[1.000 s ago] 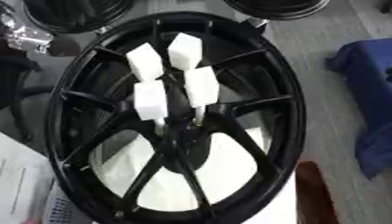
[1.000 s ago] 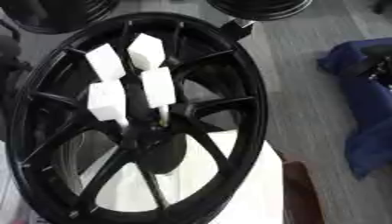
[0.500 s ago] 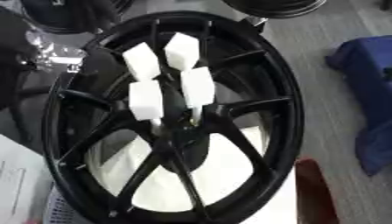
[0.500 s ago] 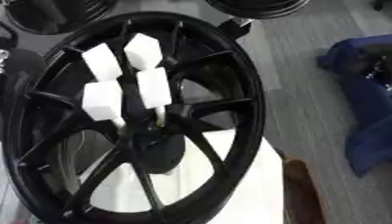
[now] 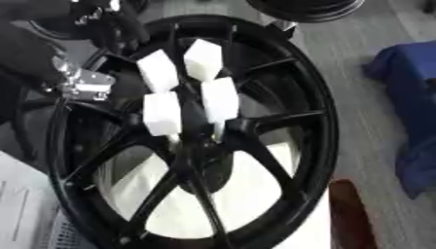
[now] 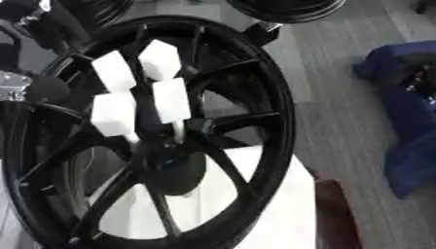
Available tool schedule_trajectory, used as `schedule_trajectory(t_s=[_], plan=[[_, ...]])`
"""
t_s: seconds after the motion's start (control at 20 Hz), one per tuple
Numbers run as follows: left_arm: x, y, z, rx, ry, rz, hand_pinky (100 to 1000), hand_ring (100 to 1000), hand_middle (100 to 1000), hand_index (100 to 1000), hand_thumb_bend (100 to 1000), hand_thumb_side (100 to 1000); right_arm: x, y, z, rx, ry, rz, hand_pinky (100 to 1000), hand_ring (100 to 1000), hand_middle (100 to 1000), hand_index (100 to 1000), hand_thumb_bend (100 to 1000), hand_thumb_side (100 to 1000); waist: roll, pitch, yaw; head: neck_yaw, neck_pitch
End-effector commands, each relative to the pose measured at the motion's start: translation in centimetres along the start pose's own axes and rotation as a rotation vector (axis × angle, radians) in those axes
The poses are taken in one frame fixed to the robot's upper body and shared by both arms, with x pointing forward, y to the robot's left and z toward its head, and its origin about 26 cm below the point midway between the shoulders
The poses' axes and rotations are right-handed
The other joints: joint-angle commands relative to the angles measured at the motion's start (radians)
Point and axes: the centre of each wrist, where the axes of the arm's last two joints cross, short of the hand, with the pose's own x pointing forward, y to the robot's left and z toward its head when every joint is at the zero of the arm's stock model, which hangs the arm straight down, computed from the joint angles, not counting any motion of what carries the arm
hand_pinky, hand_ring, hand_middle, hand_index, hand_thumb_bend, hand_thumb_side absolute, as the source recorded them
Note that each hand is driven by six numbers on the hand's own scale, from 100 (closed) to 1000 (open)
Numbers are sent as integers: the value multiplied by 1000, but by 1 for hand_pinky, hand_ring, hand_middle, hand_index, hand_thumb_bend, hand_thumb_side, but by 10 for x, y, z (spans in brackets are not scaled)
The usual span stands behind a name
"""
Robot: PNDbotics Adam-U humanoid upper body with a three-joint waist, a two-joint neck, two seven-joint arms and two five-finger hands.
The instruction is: Pull the pin out of the wheel hub.
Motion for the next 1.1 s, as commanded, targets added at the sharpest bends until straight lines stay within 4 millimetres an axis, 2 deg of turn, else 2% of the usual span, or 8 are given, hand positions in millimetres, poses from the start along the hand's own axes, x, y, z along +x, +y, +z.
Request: schedule_trajectory(t_s=[0.05, 0.25, 1.1], plan=[[5, 6, 5, 13, 6, -14, 738, 684, 661, 804, 499, 545, 7, -6, -3, 19, -8, 38, 818, 631, 586, 796, 100, 749, -4, -14, 2, 4, -10], [6, 3, 2, 9, 10, -6, 724, 644, 630, 789, 501, 534, 7, -6, -3, 19, -8, 37, 818, 631, 586, 796, 100, 752, -5, -12, 2, 4, -11], [12, -6, -10, -45, 10, 55, 708, 620, 620, 777, 479, 524, 4, -5, -3, 19, -2, 31, 819, 631, 586, 796, 100, 764, -9, -6, 2, 10, -8]])
